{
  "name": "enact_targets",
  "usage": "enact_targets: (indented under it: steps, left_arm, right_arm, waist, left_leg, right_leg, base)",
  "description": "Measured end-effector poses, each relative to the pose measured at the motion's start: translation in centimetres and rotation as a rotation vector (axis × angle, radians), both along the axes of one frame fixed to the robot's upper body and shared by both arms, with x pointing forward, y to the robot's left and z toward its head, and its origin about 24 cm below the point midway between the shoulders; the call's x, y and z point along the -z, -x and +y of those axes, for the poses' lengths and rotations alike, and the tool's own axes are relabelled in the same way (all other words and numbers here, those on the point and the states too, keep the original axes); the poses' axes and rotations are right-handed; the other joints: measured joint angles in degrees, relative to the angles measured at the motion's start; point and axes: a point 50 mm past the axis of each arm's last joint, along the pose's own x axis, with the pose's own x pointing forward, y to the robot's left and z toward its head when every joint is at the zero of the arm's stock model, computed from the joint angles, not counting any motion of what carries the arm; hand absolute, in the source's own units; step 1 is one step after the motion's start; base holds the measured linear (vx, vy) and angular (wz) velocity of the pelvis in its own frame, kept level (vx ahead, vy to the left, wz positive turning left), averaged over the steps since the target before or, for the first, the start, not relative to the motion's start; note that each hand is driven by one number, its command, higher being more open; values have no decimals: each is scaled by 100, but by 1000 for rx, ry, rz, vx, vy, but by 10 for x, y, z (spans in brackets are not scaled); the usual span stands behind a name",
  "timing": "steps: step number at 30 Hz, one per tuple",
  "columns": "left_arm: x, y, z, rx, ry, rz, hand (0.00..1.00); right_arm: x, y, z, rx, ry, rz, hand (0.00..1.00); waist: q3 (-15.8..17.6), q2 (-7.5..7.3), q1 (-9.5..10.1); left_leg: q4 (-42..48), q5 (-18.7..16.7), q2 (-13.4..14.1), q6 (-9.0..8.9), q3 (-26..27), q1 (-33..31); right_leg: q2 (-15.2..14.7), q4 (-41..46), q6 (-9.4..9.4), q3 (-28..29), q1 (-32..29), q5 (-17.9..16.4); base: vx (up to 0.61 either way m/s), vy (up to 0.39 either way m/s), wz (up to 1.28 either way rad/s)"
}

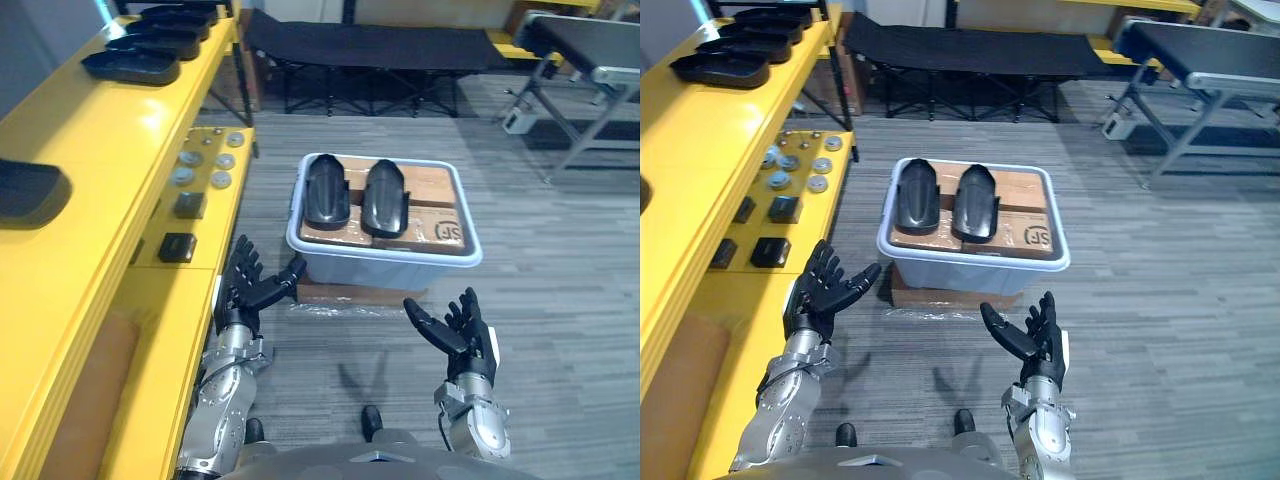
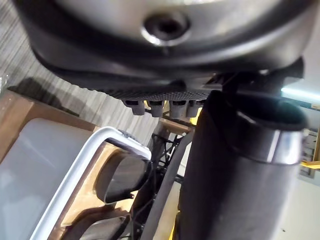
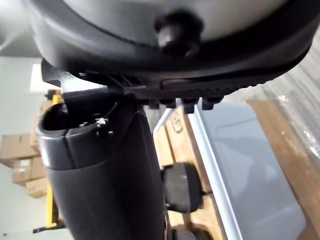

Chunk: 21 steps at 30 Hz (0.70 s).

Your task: Walk over and take three plastic housings, then place them on the shelf

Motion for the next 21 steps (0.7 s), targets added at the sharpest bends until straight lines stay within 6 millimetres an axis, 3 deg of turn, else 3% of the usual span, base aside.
enact_targets:
  steps: [3,7,12,15,16,18,21]
  left_arm:
    - [3,4,0,-8,8,19,100]
    - [2,2,-19,83,40,-2,100]
    - [2,3,-18,89,37,1,100]
    - [5,6,-15,92,25,14,100]
    - [5,6,-12,99,16,12,100]
    - [4,5,-11,108,10,4,100]
    - [4,5,-5,113,-17,3,100]
  right_arm:
    - [-2,0,-4,-26,17,-9,100]
    - [2,12,-12,19,-10,18,100]
    - [1,6,1,-29,-23,9,100]
    - [-2,-2,8,-58,-29,-11,100]
    - [-3,-7,8,-59,-29,-22,100]
    - [-3,-12,9,-54,-29,-27,100]
    - [-4,-17,9,-56,-29,-35,100]
  waist:
    - [-25,30,5]
    - [22,136,-95]
    - [46,176,26]
    - [171,226,175]
    - [255,189,205]
    - [376,196,170]
    - [475,191,160]
  left_leg:
    - [236,-233,55,7,-152,-61]
    - [490,-234,119,-19,-502,-360]
    - [562,-306,83,-4,-519,-342]
    - [1170,-690,100,53,-507,-379]
    - [1581,-952,100,81,-467,-407]
    - [2050,-1242,99,142,-371,-399]
    - [2371,-1404,200,136,-82,-405]
  right_leg:
    - [7,-160,-173,-346,-36,59]
    - [10,-184,-128,-872,80,196]
    - [-41,-155,-98,-987,173,171]
    - [-39,277,-102,-908,126,-135]
    - [-60,803,-141,-804,-61,-479]
    - [-129,1571,-187,-697,-292,-825]
    - [-119,1816,-67,-657,-506,-720]
  base:
    - [11,-32,-51]
    - [64,-34,36]
    - [-2,27,12]
    - [-76,48,-16]
    - [-81,58,-22]
    - [-69,87,-37]
    - [-44,78,-64]
